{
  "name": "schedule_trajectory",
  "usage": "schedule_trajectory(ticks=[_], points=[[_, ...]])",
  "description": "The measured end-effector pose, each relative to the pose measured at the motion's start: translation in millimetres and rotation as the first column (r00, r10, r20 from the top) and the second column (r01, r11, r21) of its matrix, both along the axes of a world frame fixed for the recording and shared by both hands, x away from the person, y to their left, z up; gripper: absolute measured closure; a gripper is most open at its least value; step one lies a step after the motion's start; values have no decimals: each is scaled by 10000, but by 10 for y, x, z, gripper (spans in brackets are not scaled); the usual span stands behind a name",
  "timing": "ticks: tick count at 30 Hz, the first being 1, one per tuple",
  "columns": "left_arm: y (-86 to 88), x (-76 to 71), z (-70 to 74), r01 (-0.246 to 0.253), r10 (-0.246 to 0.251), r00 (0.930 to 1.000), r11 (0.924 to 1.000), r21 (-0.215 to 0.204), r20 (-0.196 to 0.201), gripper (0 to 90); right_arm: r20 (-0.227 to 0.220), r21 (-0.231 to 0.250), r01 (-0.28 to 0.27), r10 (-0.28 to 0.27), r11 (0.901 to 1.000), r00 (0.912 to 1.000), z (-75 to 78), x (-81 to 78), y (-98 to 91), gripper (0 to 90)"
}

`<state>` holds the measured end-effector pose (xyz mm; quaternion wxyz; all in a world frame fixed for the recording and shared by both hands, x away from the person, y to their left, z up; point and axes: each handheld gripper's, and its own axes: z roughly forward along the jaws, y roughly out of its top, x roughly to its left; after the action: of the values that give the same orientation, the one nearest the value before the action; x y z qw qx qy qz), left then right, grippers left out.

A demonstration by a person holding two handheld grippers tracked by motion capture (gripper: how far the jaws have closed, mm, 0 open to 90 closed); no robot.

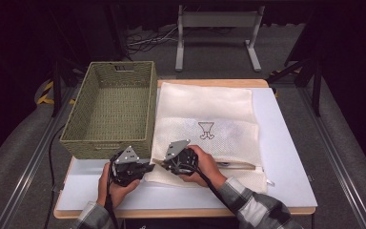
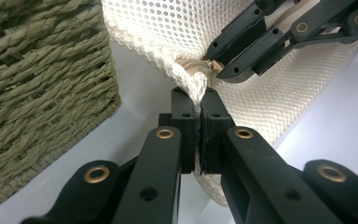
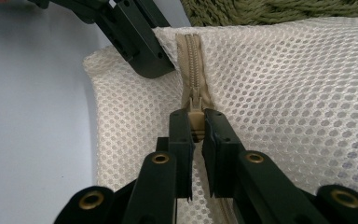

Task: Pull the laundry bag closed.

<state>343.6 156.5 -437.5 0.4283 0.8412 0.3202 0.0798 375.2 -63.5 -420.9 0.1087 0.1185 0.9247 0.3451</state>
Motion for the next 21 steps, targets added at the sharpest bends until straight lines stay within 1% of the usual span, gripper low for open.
schedule_trajectory(ticks=[4, 5, 12, 13, 15, 16, 18, 21], points=[[7, -3, 7, -7, 7, 10000, 10000, -68, -27, 871, 35, -15, -16, 16, 10000, 10000, 0, -3, 0, 821], [13, -1, 7, -42, 42, 10000, 9999, -94, -15, 871, 62, -92, 16, -15, 10000, 10000, -2, -4, -2, 821], [11, -7, 7, -17, 17, 10000, 10000, -41, -11, 870, 20, -203, 10, -9, 9998, 10000, -18, -4, -23, 821], [13, -7, 10, -36, 36, 10000, 10000, -40, 42, 870, 4, -197, 2, -2, 9998, 10000, -19, -6, -26, 821], [17, -7, 11, -46, 46, 10000, 9999, -103, 34, 870, 66, -294, 22, -20, 9996, 10000, -21, -10, -33, 821], [23, -5, 14, -11, 11, 10000, 10000, -38, 80, 870, 61, -319, 14, -12, 9995, 10000, -22, -9, -40, 821], [21, -8, 11, -24, 24, 10000, 10000, -64, 52, 870, 49, -373, 58, -56, 9993, 10000, -33, -10, -62, 821], [-5, -18, 8, 25, -26, 10000, 10000, 76, 74, 870, 17, -382, 33, -32, 9993, 10000, -47, -25, -87, 821]])
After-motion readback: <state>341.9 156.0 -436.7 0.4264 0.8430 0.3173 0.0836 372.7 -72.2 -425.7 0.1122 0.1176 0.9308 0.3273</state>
